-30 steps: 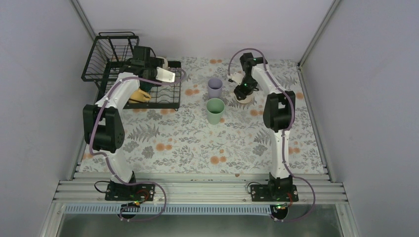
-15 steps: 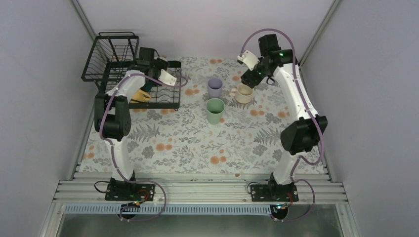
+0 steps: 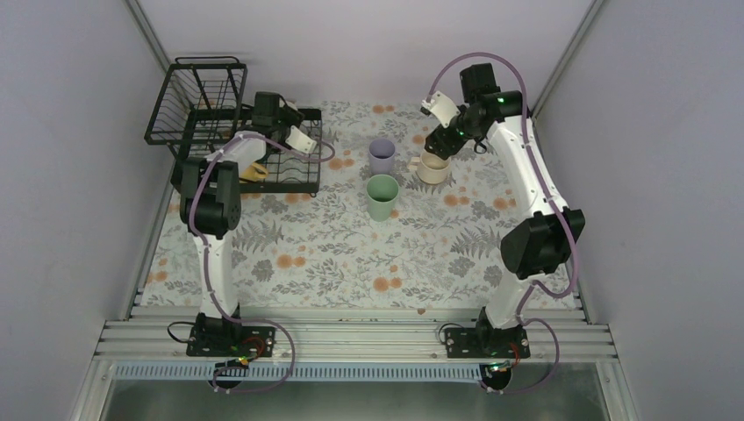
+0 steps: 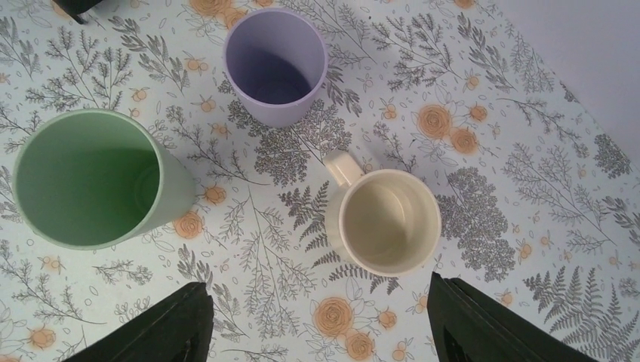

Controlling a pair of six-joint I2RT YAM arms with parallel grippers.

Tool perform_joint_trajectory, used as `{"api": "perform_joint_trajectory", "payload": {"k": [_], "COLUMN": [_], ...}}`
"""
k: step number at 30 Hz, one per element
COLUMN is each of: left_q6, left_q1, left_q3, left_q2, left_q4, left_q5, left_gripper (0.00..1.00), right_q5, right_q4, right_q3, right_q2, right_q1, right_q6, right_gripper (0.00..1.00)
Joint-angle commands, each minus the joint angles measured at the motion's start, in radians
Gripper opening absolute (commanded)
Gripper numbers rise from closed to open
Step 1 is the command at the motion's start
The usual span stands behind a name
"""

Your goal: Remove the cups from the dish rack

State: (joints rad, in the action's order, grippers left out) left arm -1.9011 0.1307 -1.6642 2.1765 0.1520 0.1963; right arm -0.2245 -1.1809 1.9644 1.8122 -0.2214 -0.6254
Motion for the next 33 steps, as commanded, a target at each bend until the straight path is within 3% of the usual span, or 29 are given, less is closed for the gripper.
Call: {"api": "perform_joint_trajectory", "payload": {"k": [1,8,20,23,33], "left_q6": [-0.028,-0.009,0.050,0.061,0.112], "left_q1": [-0.004,-0.003,0.013,0.025,0.068], "left_q3": [0.005,0.027,0.007,0.014,-0.007], "left_q2": [0.025,0.031,0.019,0.004,-0.057], "left_q4": [-0.065,-0.079,-0.014,-0.024,-0.046], "left_q5": [-0.002,0.004,0.006,0.005,-0.032], "left_gripper": [0.69,0.56,0.08,0.03,0.02], "right_q5": [-0.040,-0.069,-0.103,-0.110,-0.125], "right_q4": [0.015,0.002,-0.022,-0.024,0.002], "right_q3": [0.016,0.036,0.056,0.048,0.019], "right_q2": [0.010,0.028,0.013,0.007,-0.016], "right_q1": [0.000,0.000,-0.001,0.000,0.009], "right_q6": [0.021,0.027,0.029,0.029,0.037], "right_gripper": [0.74,0.71,0.67,0.67,0.65]}}
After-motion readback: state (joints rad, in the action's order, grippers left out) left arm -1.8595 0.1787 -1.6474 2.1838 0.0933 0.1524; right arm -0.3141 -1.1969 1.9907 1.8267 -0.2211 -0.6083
